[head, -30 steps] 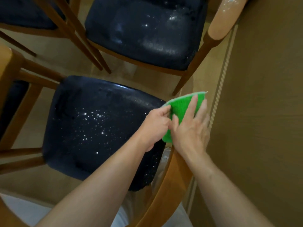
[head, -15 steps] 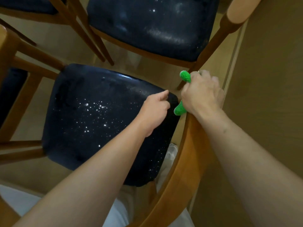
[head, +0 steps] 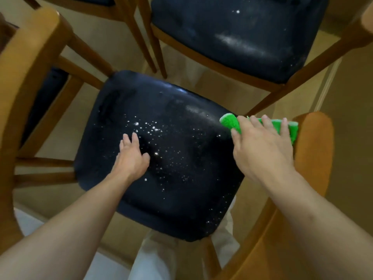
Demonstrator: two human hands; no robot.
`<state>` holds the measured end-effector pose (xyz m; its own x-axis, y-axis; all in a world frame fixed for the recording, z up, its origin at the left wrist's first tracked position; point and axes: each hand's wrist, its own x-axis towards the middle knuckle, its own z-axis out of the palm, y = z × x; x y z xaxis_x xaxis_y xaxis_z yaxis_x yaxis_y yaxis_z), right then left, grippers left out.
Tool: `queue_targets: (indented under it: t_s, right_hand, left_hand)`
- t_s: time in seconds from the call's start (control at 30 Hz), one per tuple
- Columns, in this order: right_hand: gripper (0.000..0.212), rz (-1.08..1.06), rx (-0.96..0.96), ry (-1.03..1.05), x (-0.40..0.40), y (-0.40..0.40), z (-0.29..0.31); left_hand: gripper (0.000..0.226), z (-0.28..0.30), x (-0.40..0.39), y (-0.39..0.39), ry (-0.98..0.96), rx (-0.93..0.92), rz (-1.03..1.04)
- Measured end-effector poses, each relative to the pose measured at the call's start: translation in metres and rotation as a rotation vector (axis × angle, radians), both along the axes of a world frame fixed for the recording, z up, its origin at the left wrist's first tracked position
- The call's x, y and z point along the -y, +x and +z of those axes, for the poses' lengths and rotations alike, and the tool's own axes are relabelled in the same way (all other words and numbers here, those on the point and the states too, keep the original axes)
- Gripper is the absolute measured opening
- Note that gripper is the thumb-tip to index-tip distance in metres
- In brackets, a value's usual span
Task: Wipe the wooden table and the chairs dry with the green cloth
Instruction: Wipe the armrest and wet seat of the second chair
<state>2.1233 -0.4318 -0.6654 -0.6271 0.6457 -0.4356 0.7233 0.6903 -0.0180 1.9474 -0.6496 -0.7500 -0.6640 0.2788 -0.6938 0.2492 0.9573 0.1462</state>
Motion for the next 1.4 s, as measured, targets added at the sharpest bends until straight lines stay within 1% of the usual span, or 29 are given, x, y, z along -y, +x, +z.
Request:
queue_targets:
  t_s: [0.07, 0.13, 0.17, 0.2, 0.33, 0.43, 0.53, 0.6, 0.67, 0.73, 0.8, 0.87, 0.93, 1.0, 1.07, 1.13, 1.2, 1.23, 1.27, 1.3, 1.4]
  right_hand:
    - [0.035, -0.12, -0.111, -0.284, -0.002, -0.021, -0.011]
    - [0.036, -0.218, -0.156, -0.559, -0.002, -0.036, -0.026]
    - [0.038, -0.246, -0.169, -0.628, 0.001, -0.04, -0.034]
    - [0.041, -0.258, -0.186, -0.651, 0.006, -0.043, -0.043]
    - [0.057, -0.314, -0.214, -0.623, 0.033, -0.054, -0.074]
    - [0.067, -0.294, -0.172, -0.579, 0.056, -0.066, -0.096]
    - [0.07, -0.227, -0.089, -0.472, 0.081, -0.075, -0.12]
    - [0.071, -0.21, -0.073, -0.394, 0.091, -0.078, -0.135]
    - [0.071, -0.208, -0.088, -0.307, 0.084, -0.084, -0.147]
    - [0.069, -0.187, -0.105, -0.22, 0.067, -0.093, -0.155]
    - [0.067, -0.181, -0.124, -0.148, 0.052, -0.102, -0.158]
    - [0.068, -0.211, -0.143, -0.086, 0.053, -0.111, -0.158]
    - [0.069, -0.218, -0.167, -0.05, 0.071, -0.117, -0.157]
    - [0.067, -0.113, -0.179, -0.081, 0.102, -0.119, -0.155]
    - [0.065, 0.081, -0.185, -0.145, 0.144, -0.114, -0.152]
    - [0.063, 0.341, -0.186, -0.197, 0.182, -0.101, -0.152]
    - [0.062, 0.578, -0.193, -0.229, 0.194, -0.089, -0.153]
    - [0.062, 0.653, -0.202, -0.23, 0.186, -0.09, -0.156]
    - [0.063, 0.682, -0.21, -0.203, 0.172, -0.095, -0.159]
    - [0.064, 0.658, -0.215, -0.157, 0.154, -0.103, -0.162]
    - [0.071, 0.374, -0.18, -0.05, 0.094, -0.143, -0.168]
  left_hand:
    - [0.074, -0.001, 0.008, -0.01, 0.001, -0.027, -0.021]
    - [0.074, -0.004, 0.016, -0.018, 0.023, -0.052, -0.036]
    - [0.074, -0.005, 0.02, -0.021, 0.036, -0.062, -0.03]
    - [0.074, -0.006, 0.024, -0.024, 0.047, -0.071, -0.019]
    - [0.077, -0.015, 0.049, -0.038, 0.047, -0.129, 0.031]
    - [0.081, -0.023, 0.069, -0.053, -0.005, -0.116, 0.075]
    - [0.096, -0.028, 0.085, -0.066, -0.133, -0.07, 0.049]
    - [0.109, -0.028, 0.095, -0.073, -0.194, -0.046, 0.012]
    - [0.122, -0.03, 0.103, -0.082, -0.261, 0.019, -0.008]
    - [0.135, -0.033, 0.107, -0.092, -0.392, 0.102, -0.058]
    - [0.142, -0.041, 0.108, -0.096, -0.525, 0.147, -0.151]
    - [0.145, -0.049, 0.109, -0.096, -0.591, 0.15, -0.212]
    - [0.146, -0.053, 0.113, -0.093, -0.58, 0.149, -0.205]
    - [0.146, -0.054, 0.117, -0.095, -0.541, 0.162, -0.183]
    - [0.146, -0.054, 0.12, -0.097, -0.502, 0.188, -0.17]
    - [0.145, -0.055, 0.121, -0.1, -0.473, 0.226, -0.155]
    - [0.144, -0.055, 0.121, -0.1, -0.451, 0.245, -0.148]
    - [0.144, -0.056, 0.122, -0.099, -0.437, 0.24, -0.148]
    - [0.144, -0.056, 0.124, -0.098, -0.421, 0.227, -0.151]
    - [0.143, -0.057, 0.125, -0.097, -0.406, 0.214, -0.157]
    - [0.146, -0.064, 0.129, -0.096, -0.396, 0.184, -0.148]
